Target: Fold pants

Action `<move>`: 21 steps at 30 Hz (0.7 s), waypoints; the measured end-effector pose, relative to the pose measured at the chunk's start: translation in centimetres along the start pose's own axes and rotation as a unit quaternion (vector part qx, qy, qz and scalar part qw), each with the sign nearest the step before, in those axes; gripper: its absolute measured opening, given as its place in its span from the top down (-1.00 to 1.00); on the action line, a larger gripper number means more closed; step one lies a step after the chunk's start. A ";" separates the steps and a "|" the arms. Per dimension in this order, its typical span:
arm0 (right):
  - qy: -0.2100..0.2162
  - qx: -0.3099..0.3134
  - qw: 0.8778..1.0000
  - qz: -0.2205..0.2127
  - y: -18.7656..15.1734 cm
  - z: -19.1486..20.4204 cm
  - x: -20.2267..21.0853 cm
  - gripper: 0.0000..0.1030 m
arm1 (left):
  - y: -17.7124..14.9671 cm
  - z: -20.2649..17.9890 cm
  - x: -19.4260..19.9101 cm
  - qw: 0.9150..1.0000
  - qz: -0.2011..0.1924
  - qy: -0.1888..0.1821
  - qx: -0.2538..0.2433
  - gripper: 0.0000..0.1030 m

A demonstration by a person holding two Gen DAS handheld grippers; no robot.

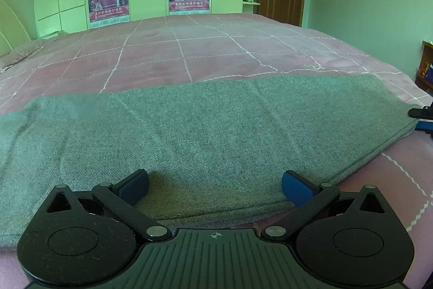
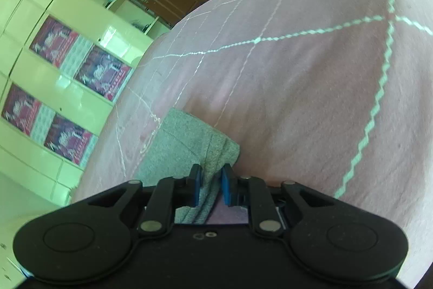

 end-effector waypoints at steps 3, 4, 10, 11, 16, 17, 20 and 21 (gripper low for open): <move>0.016 -0.043 0.999 0.010 0.3 -0.9 -0.1 0.73 | 0.2 -0.1 0.2 1.000 -0.001 0.001 0.003 -1.00; 0.014 -0.044 0.999 0.011 0.3 -0.8 -0.1 0.72 | 0.2 -0.3 0.3 1.000 -0.002 0.003 -0.001 -1.00; -0.017 0.019 1.000 0.013 0.3 0.4 -0.1 0.85 | 0.0 -0.2 -0.1 1.000 0.000 0.003 -0.001 -1.00; -0.023 0.027 0.999 0.013 0.4 0.8 0.0 0.85 | 0.0 -0.1 -0.2 1.000 0.000 0.001 0.000 -1.00; 0.051 0.071 0.996 -0.024 0.2 5.9 3.7 0.87 | 0.5 3.3 2.9 0.998 -0.023 -0.039 0.038 -1.00; 0.071 0.094 0.993 -0.029 -0.3 7.9 4.6 0.87 | 0.2 4.8 4.2 0.998 -0.033 -0.034 0.046 -1.00; 0.134 0.147 0.980 -0.033 -3.0 14.1 6.6 0.87 | -1.0 10.6 9.3 0.995 -0.075 -0.010 0.070 -1.00; 0.154 0.158 0.975 -0.028 -4.2 16.0 6.9 0.87 | -1.5 12.7 11.1 0.993 -0.088 0.003 0.075 -1.00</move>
Point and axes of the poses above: each gripper's, at about its wrist camera, not at the fingertips, and x roughly against the way its jaws point, z to its left, y to its top, the point moved 3 cm from there along -x, roughly the way its jaws point, and after that the axes turned 9 degrees about -y, right-handed, at the moved point
